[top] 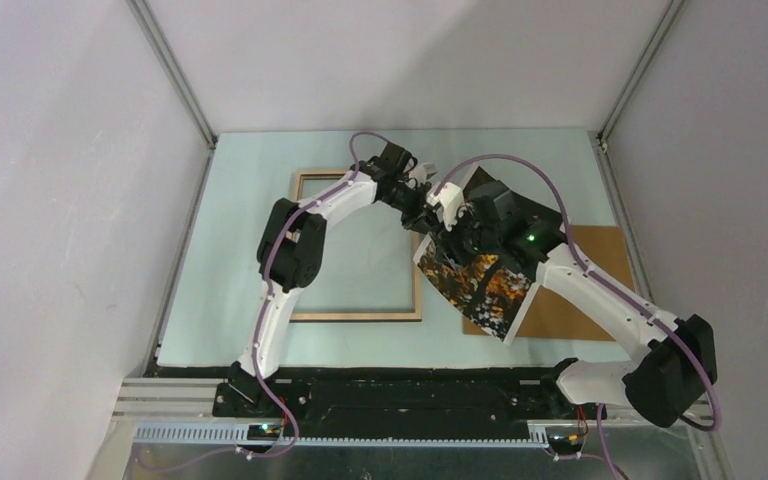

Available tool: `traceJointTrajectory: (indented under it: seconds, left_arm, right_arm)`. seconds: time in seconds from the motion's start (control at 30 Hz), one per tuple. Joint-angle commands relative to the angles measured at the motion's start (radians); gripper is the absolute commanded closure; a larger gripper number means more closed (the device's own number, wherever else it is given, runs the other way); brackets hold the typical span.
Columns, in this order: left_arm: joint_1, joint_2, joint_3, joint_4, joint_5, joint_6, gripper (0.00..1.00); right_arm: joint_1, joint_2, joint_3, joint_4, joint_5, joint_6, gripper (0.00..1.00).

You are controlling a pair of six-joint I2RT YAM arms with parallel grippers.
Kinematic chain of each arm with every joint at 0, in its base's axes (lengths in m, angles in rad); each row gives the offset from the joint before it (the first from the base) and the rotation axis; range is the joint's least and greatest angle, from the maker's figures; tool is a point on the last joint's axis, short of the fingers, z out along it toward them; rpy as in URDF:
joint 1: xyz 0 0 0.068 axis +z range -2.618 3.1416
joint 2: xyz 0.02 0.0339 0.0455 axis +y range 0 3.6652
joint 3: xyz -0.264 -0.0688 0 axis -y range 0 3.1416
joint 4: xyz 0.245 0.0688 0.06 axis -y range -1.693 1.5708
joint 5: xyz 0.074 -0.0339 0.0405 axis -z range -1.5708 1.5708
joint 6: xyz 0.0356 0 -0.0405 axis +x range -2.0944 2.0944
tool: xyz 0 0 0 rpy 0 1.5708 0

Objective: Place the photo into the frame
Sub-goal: Pick up the photo at the center of the board, then turn over the photo from the photo frame.

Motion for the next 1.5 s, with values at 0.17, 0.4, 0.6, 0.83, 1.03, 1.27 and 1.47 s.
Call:
traceJointTrajectory:
  seconds: [0.17,0.4,0.6,0.83,1.03,1.27,1.47]
  left_arm:
    - [0.025,-0.303,0.031,-0.125,-0.166,0.196,1.00]
    - [0.023,-0.535,0.055,-0.271,-0.451,0.389,1.00]
    - [0.023,-0.663,0.117,-0.396,-0.730,0.540,1.00]
    - [-0.044,-0.728,0.118,-0.443,-1.131,0.706,1.00]
    - [-0.144,-0.678,0.056,-0.442,-1.271,0.766,1.00]
    - [-0.220,-0.591,0.006,-0.442,-1.202,0.687,1.00]
    - [-0.282,-0.529,-0.024,-0.441,-1.093,0.617,1.00]
  right_arm:
    - [-0.197,-0.091,0.094,0.050,-0.039,0.167,0.42]
    - [-0.329,-0.064,0.214,0.066,-0.102,0.321,0.40]
    - [-0.356,-0.021,0.328,0.070,-0.146,0.410,0.39]
    - [-0.401,0.057,0.379,0.117,-0.295,0.521,0.39]
    - [-0.465,0.126,0.367,0.178,-0.436,0.668,0.37]
    - [-0.492,0.136,0.246,0.270,-0.467,0.771,0.24]
    - [-0.515,0.140,0.138,0.359,-0.465,0.865,0.20]
